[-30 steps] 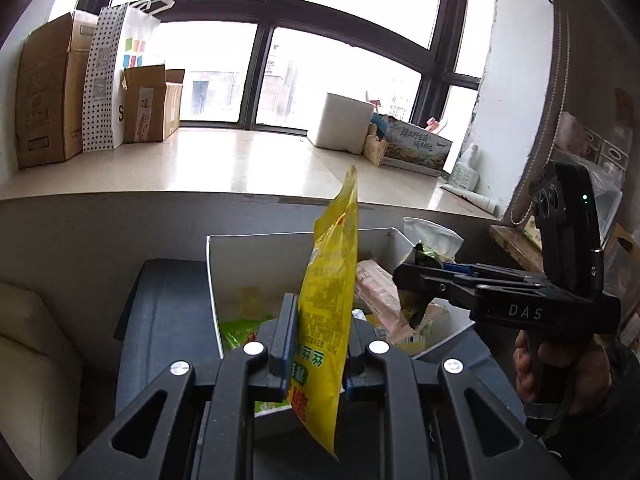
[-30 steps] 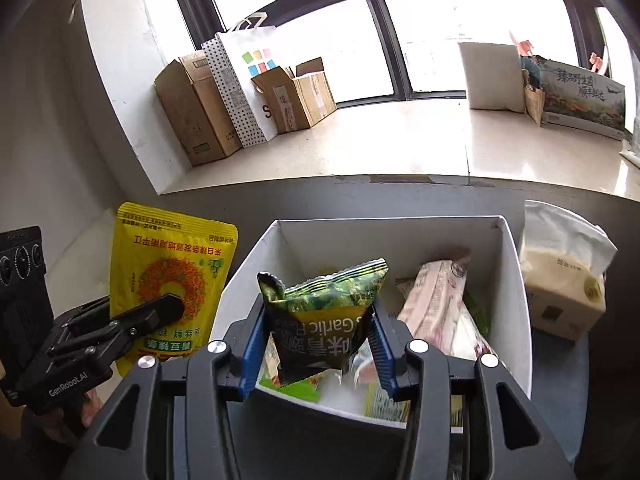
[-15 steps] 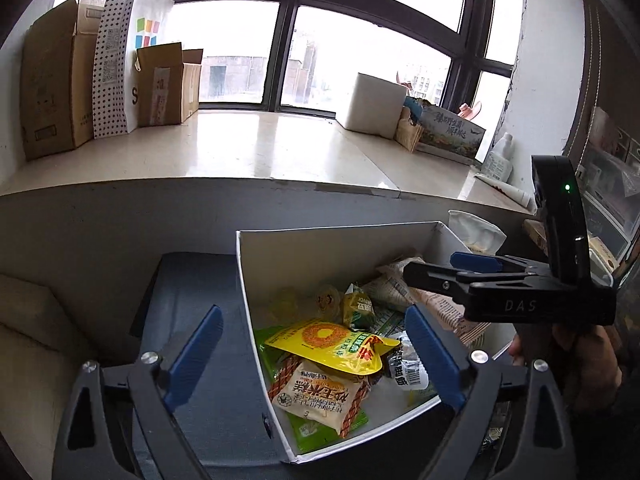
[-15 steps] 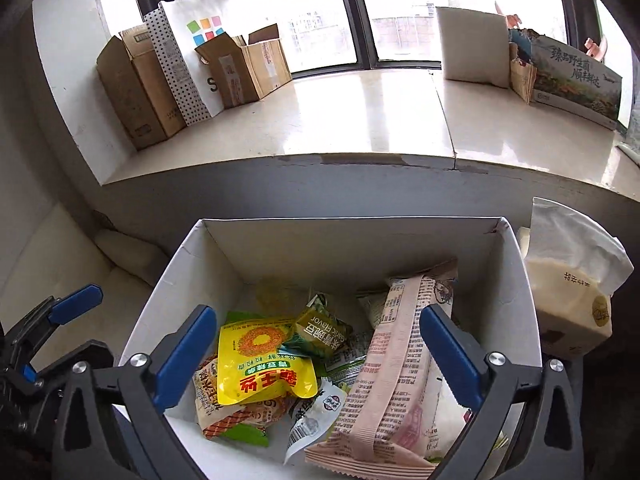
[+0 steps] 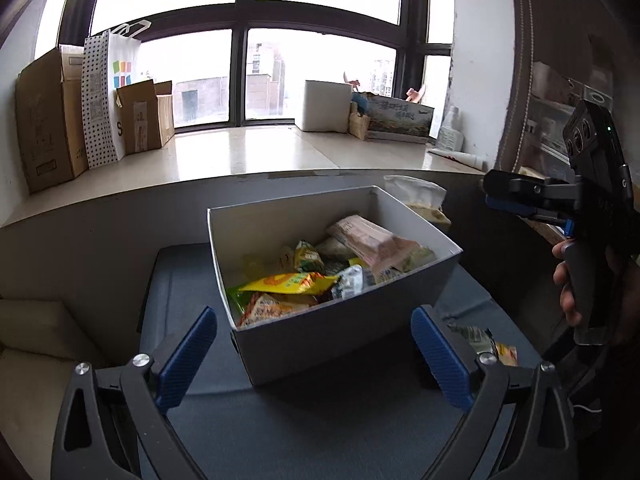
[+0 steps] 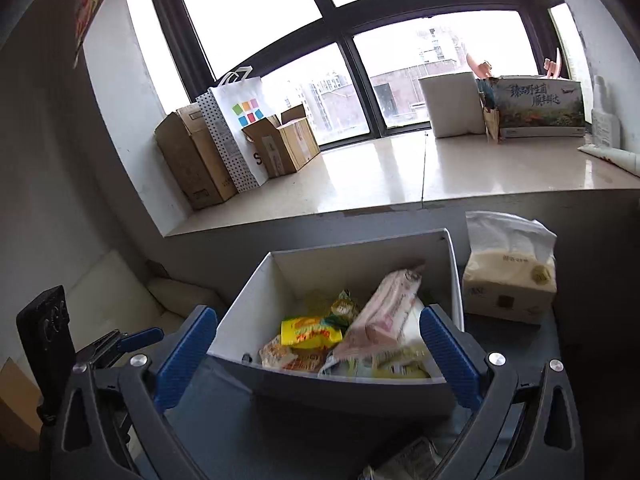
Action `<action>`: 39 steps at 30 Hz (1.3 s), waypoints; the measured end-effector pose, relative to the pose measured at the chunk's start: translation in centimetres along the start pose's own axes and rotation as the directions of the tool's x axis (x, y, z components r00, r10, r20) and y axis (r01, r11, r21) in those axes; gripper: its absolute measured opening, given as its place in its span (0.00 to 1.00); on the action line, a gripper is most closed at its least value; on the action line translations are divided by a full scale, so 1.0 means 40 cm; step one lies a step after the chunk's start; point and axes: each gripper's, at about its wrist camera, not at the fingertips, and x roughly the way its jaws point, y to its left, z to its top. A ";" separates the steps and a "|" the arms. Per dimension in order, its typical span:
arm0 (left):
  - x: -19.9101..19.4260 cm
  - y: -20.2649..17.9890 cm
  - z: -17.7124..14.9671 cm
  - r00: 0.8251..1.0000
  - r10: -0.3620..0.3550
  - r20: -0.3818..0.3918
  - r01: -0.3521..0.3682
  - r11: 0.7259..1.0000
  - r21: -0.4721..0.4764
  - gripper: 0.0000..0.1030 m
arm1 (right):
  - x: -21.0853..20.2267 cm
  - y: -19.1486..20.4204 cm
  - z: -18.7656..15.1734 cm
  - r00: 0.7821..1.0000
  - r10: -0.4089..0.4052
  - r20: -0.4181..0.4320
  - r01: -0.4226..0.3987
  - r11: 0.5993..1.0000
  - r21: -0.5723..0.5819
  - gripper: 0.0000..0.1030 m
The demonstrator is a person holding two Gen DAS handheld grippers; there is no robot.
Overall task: Organize snacks
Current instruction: 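Withdraw both tools from the box toward the last snacks, then grasp the silver chip bag with the right tool while the left tool grasps the round flatbread packet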
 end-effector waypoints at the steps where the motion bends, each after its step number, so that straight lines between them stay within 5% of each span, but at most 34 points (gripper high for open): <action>1: -0.014 -0.019 -0.022 1.000 -0.014 -0.002 0.014 1.000 0.008 1.00 | -0.031 -0.006 -0.030 1.000 0.001 -0.001 -0.001 1.000 0.010 1.00; 11: -0.100 -0.122 -0.137 0.997 -0.037 -0.069 0.039 0.999 0.027 1.00 | -0.186 -0.046 -0.305 0.990 -0.114 -0.079 0.113 0.993 -0.020 1.00; 14: -0.108 -0.128 -0.142 0.996 0.006 -0.084 -0.004 1.000 0.025 1.00 | -0.183 -0.055 -0.356 0.983 -0.140 -0.119 0.137 0.990 -0.036 1.00; 24: -0.099 -0.110 -0.175 0.992 -0.038 -0.123 0.032 0.998 -0.054 1.00 | -0.045 -0.116 -0.359 0.959 -0.155 -0.237 0.123 0.982 -0.145 1.00; 35: -0.088 -0.100 -0.197 0.988 -0.068 -0.141 0.060 0.996 -0.060 1.00 | 0.189 -0.140 -0.347 0.855 -0.257 -0.451 0.026 0.889 -0.457 1.00; 39: -0.084 -0.098 -0.203 0.987 -0.070 -0.145 0.062 0.996 -0.062 1.00 | 0.229 -0.171 -0.362 0.825 -0.239 -0.513 0.010 0.912 -0.409 1.00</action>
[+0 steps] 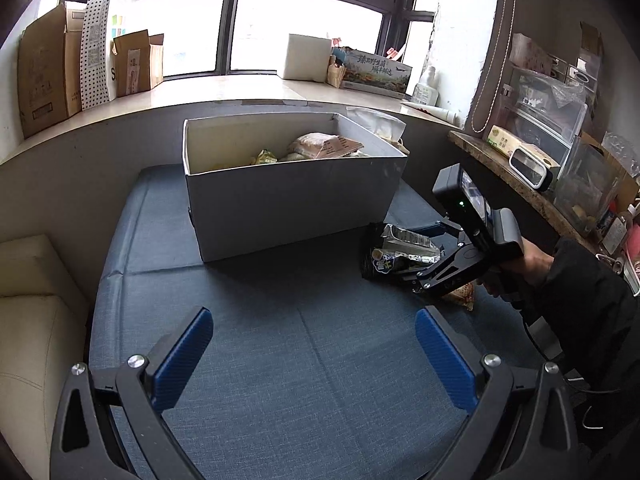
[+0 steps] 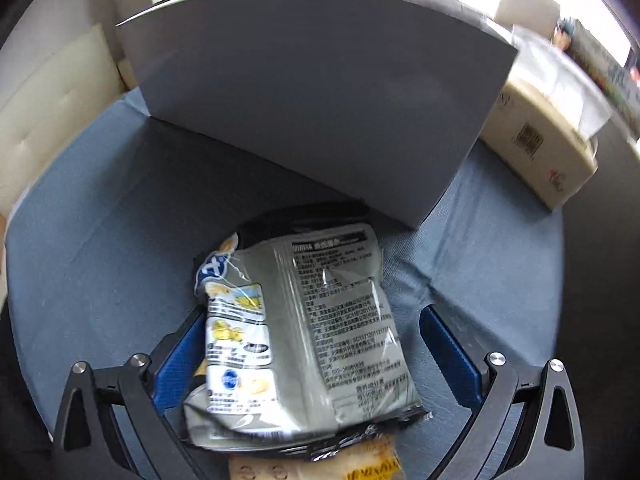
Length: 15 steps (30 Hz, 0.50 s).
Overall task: Organize snacks
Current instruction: 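Grasp the silver chip bag with the right tool while the left tool grasps the round flatbread packet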
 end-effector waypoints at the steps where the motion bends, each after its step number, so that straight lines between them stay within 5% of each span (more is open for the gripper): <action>1: 0.002 0.000 0.000 1.000 -0.004 -0.003 0.004 1.000 0.000 1.00 | 0.001 -0.002 -0.003 1.000 0.006 0.011 -0.006 1.000 0.010 1.00; 3: 0.006 0.002 -0.005 1.000 0.000 -0.007 0.000 1.000 -0.001 1.00 | 0.000 0.001 -0.008 1.000 0.003 0.019 -0.003 1.000 0.011 0.97; 4: 0.009 0.003 -0.006 1.000 0.001 -0.010 -0.001 1.000 -0.002 1.00 | -0.004 0.008 -0.009 1.000 0.000 0.028 0.000 1.000 0.005 0.90; 5: 0.012 0.005 -0.007 1.000 0.000 -0.013 0.000 1.000 -0.005 1.00 | -0.015 0.016 -0.008 0.999 0.012 0.052 -0.012 1.000 0.002 0.73; 11: 0.020 0.008 -0.011 1.000 0.004 -0.019 -0.004 1.000 -0.012 1.00 | -0.047 0.027 -0.008 0.994 0.072 0.083 -0.077 0.995 0.059 0.72; 15: 0.033 -0.001 -0.008 0.999 -0.014 -0.029 0.014 1.000 -0.004 1.00 | -0.131 0.005 -0.025 0.977 0.091 0.194 -0.127 0.975 0.182 0.71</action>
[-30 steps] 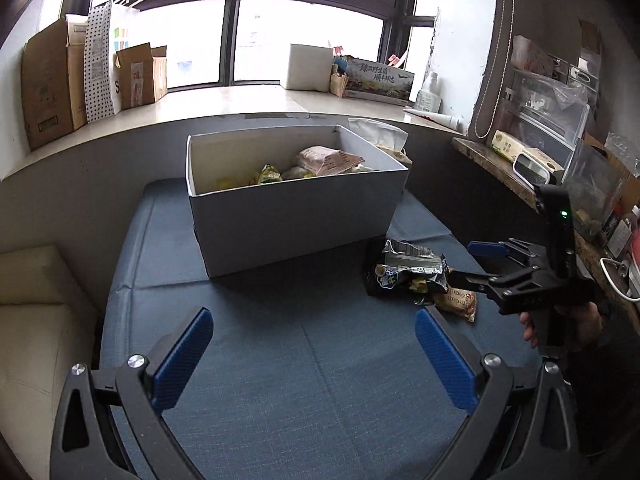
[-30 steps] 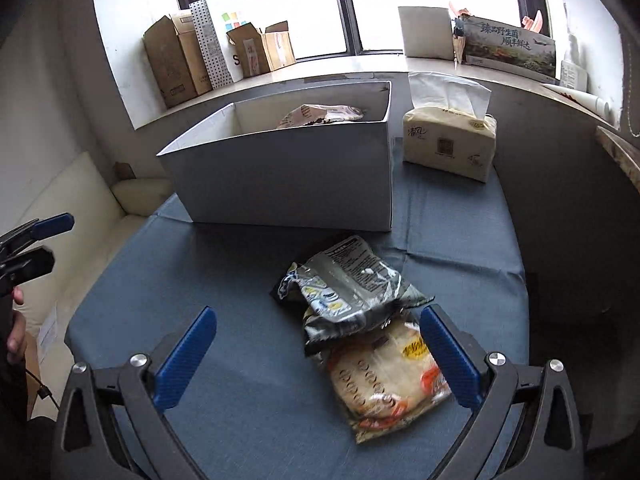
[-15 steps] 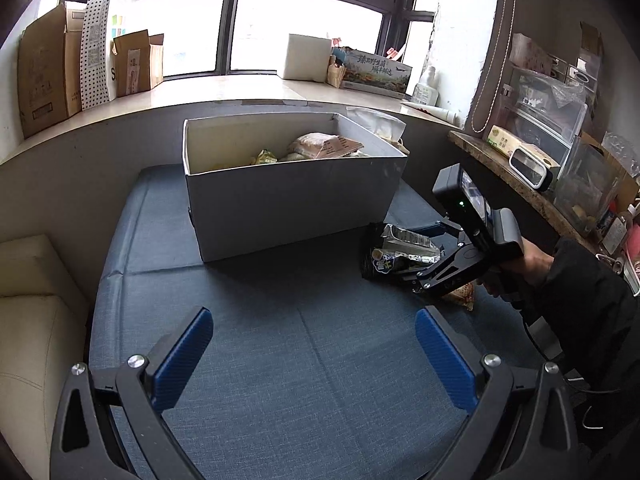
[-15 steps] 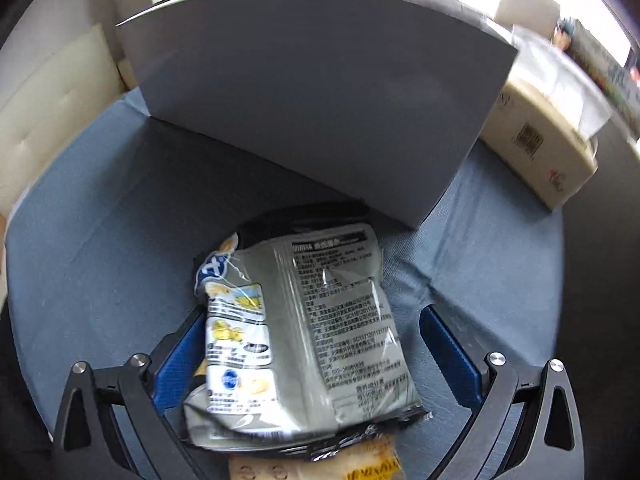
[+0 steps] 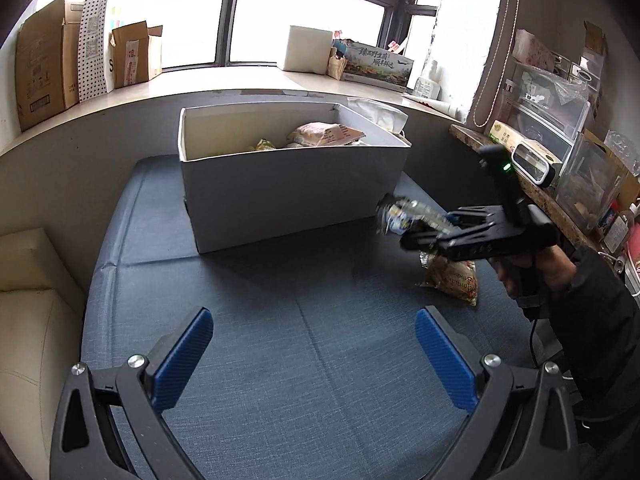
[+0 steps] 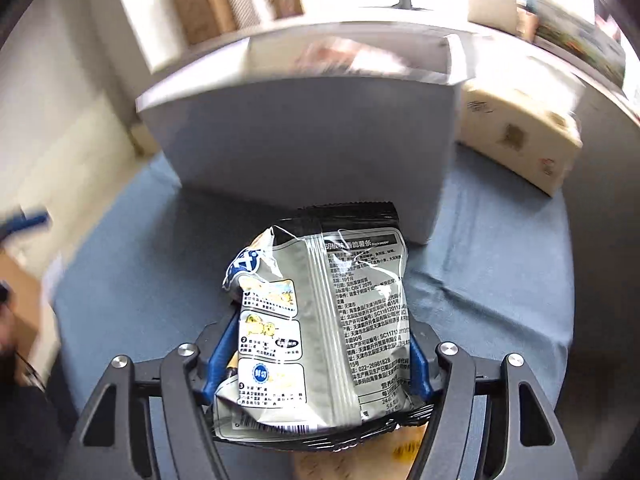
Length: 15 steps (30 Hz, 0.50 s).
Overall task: Organize snacks
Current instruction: 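Grasp the silver chip bag with the right tool while the left tool grasps the round flatbread packet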
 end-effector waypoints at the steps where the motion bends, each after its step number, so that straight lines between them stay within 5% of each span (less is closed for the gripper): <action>1: 0.007 -0.005 0.003 1.000 -0.012 -0.004 0.012 1.000 0.005 1.00 | -0.028 -0.002 -0.003 1.000 -0.007 0.025 0.006 1.000 0.028 0.71; 10: 0.145 -0.163 0.048 0.984 -0.152 -0.091 0.167 0.968 0.186 1.00 | -0.303 0.022 -0.092 0.974 -0.140 0.180 0.116 0.984 0.137 0.71; 15: 0.251 -0.273 0.082 0.968 -0.205 -0.147 0.235 0.943 0.234 1.00 | -0.416 -0.029 -0.175 0.956 -0.140 0.258 0.076 0.967 0.243 0.71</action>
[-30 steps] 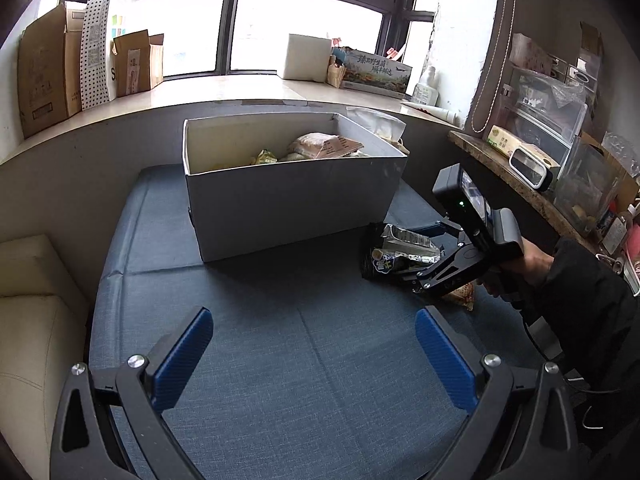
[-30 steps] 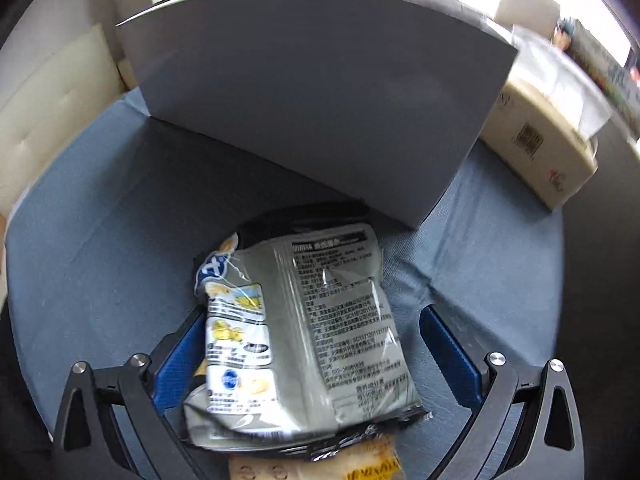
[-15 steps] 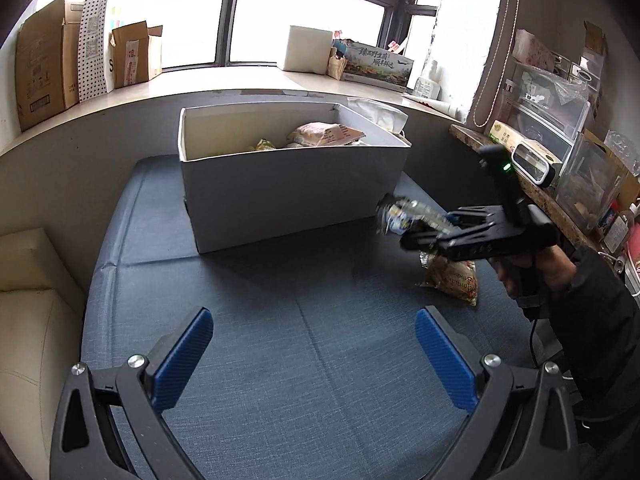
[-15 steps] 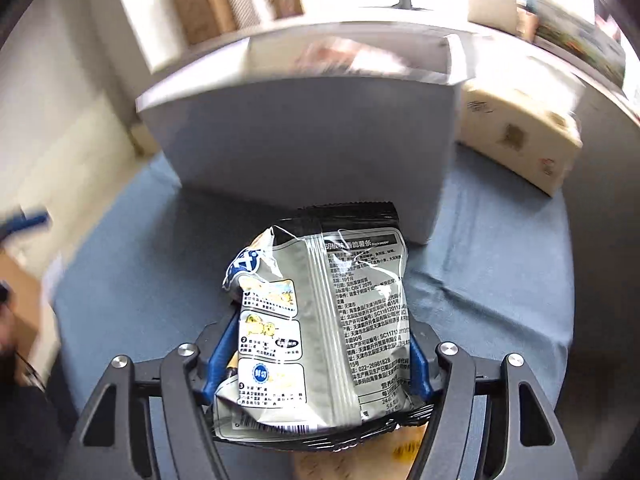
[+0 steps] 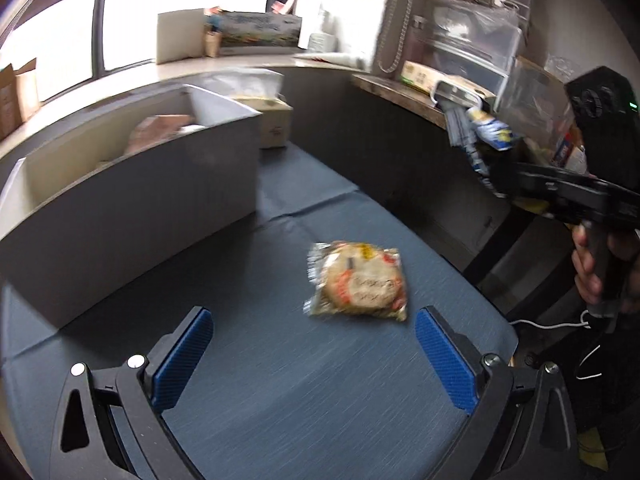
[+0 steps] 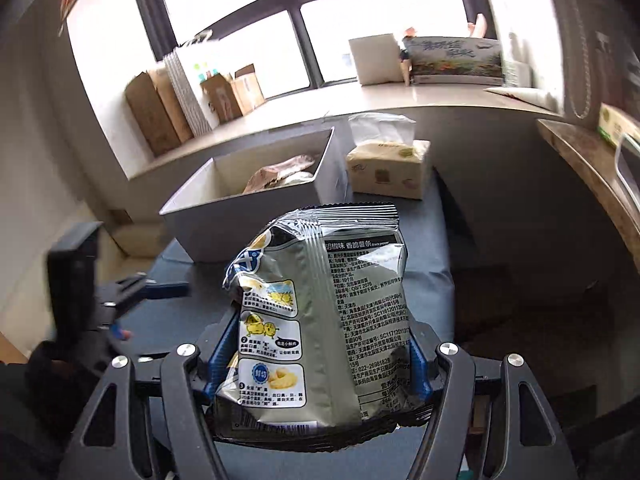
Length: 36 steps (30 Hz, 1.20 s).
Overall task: Organize snacks
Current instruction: 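Grasp the silver chip bag with the right tool while the left tool grasps the round flatbread packet, then lower the silver chip bag and flatbread packet into the white box, open both tools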
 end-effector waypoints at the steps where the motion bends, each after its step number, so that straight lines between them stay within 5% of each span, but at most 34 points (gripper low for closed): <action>1: 0.028 -0.019 0.007 1.000 -0.006 -0.017 0.006 1.000 0.013 1.00 | -0.019 -0.014 -0.008 1.000 -0.019 0.010 0.019 1.000 0.015 0.71; 6: 0.157 -0.108 0.037 0.998 0.021 -0.061 -0.015 0.995 0.102 1.00 | -0.069 -0.087 -0.064 0.993 -0.116 0.008 0.114 0.982 0.149 0.71; 12: 0.269 -0.145 0.048 0.987 0.071 -0.143 -0.050 0.988 0.145 0.98 | -0.103 -0.127 -0.122 0.994 -0.100 0.036 0.090 0.972 0.216 0.71; 17: 0.281 -0.142 0.041 0.984 0.079 -0.159 -0.055 0.987 0.151 0.85 | -0.113 -0.153 -0.140 0.997 -0.068 0.046 0.054 0.965 0.258 0.71; 25: 0.197 -0.088 0.031 0.991 0.070 -0.111 -0.061 0.995 0.084 0.79 | -0.085 -0.145 -0.148 0.998 -0.044 0.041 0.032 0.965 0.259 0.71; 31: 0.007 -0.033 0.018 0.994 0.107 0.019 -0.108 0.994 0.025 0.79 | -0.034 -0.087 -0.130 1.000 0.009 0.014 -0.012 0.978 0.208 0.71; 36: -0.145 0.032 -0.003 0.979 0.191 0.073 -0.188 0.981 -0.049 0.79 | 0.028 -0.007 -0.092 0.997 0.071 -0.003 -0.070 0.988 0.137 0.71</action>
